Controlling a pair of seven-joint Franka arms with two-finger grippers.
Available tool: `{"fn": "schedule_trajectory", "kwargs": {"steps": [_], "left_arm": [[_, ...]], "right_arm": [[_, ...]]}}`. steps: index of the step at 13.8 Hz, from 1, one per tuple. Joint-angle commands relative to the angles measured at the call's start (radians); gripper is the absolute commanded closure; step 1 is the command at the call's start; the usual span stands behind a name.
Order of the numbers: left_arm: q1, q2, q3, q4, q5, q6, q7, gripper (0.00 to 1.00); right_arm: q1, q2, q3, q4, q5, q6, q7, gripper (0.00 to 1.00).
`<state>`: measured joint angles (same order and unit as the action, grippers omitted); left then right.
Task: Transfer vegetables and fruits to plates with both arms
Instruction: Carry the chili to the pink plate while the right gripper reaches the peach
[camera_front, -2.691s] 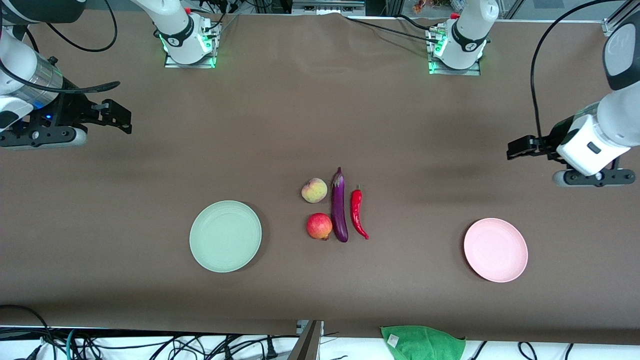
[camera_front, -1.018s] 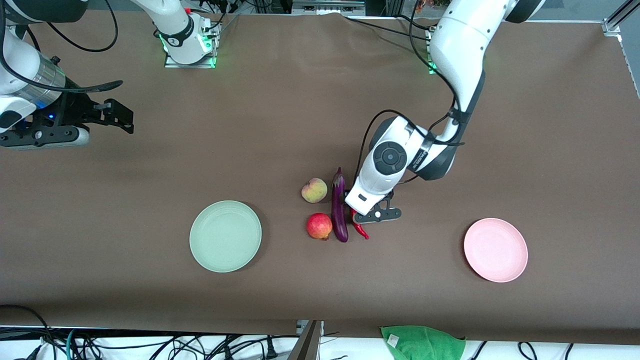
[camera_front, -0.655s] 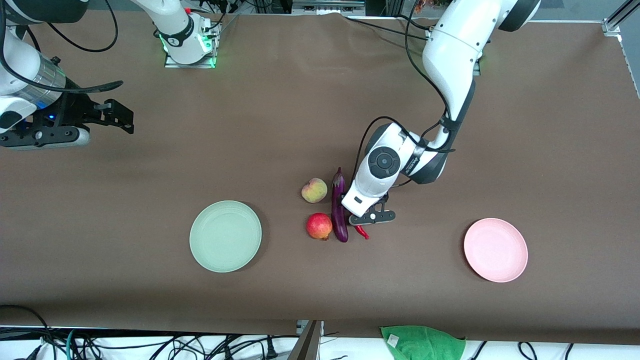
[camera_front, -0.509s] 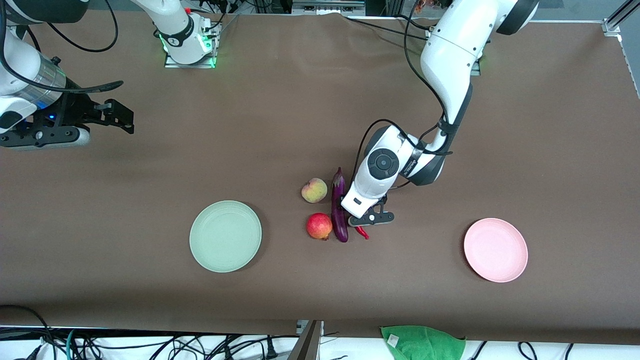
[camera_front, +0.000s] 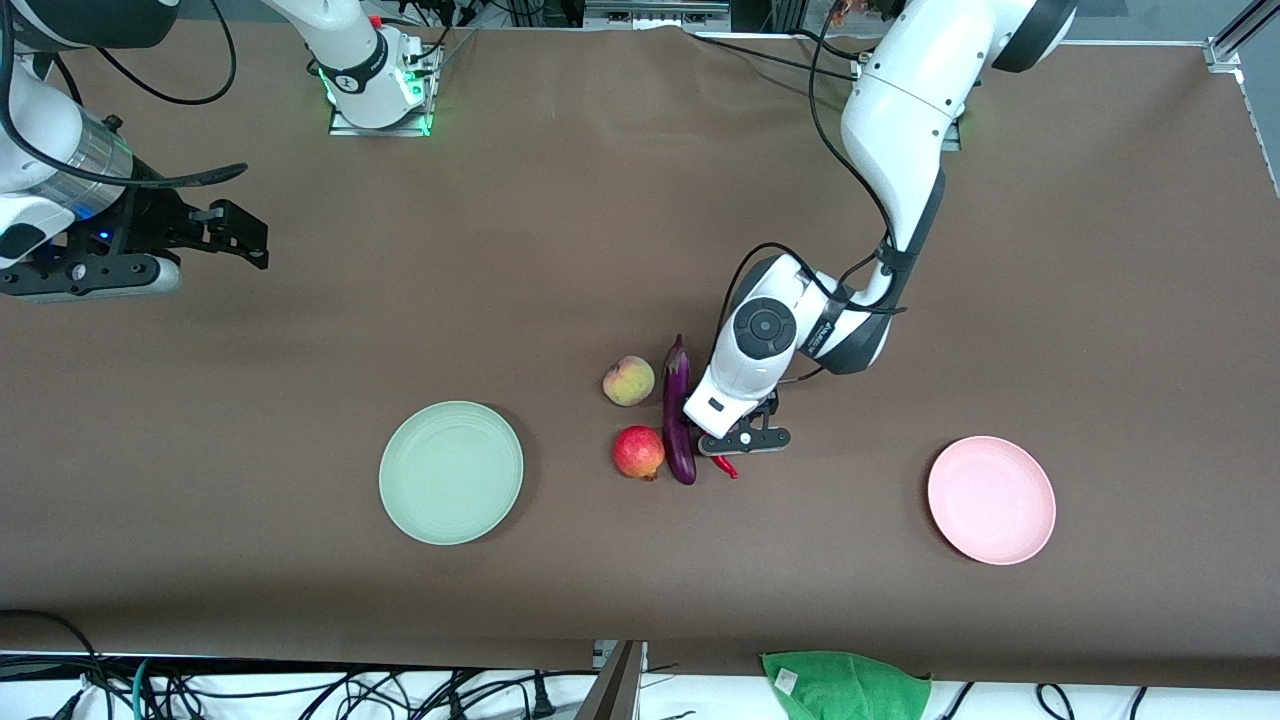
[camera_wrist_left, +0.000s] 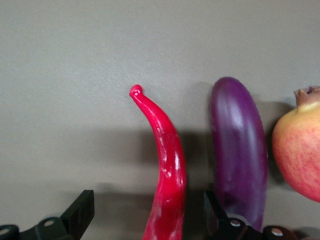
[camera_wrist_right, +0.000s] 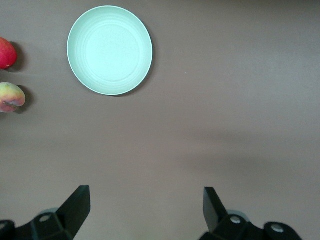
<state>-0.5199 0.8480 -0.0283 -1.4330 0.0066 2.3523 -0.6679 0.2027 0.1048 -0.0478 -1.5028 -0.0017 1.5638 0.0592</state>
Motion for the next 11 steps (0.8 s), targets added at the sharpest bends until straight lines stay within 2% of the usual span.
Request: {"fn": "schedule_trajectory", "kwargs": {"steps": [1, 5, 7, 8, 10, 11], "left_arm": [[0.004, 0.008, -0.001, 0.014, 0.032, 0.002, -0.006, 0.03], [0.004, 0.034, -0.001, 0.014, 0.026, 0.021, -0.019, 0.06], [0.004, 0.039, -0.001, 0.003, 0.024, 0.080, -0.019, 0.16], [0.004, 0.040, -0.001, 0.002, 0.024, 0.082, -0.019, 0.29], [0.004, 0.036, -0.001, 0.002, 0.024, 0.079, -0.019, 0.65], [0.004, 0.034, -0.001, 0.002, 0.024, 0.078, -0.018, 0.79]], "right_arm": [[-0.002, 0.006, 0.002, 0.016, 0.002, -0.002, 0.004, 0.00], [-0.005, 0.007, 0.002, 0.018, 0.002, 0.001, 0.002, 0.00], [-0.005, 0.007, 0.002, 0.016, 0.002, 0.001, 0.001, 0.00], [-0.005, 0.007, 0.002, 0.016, 0.002, 0.001, 0.001, 0.00], [-0.006, 0.007, 0.002, 0.016, 0.003, 0.001, -0.004, 0.00], [-0.009, 0.007, 0.002, 0.016, 0.005, 0.001, -0.001, 0.00]]}}
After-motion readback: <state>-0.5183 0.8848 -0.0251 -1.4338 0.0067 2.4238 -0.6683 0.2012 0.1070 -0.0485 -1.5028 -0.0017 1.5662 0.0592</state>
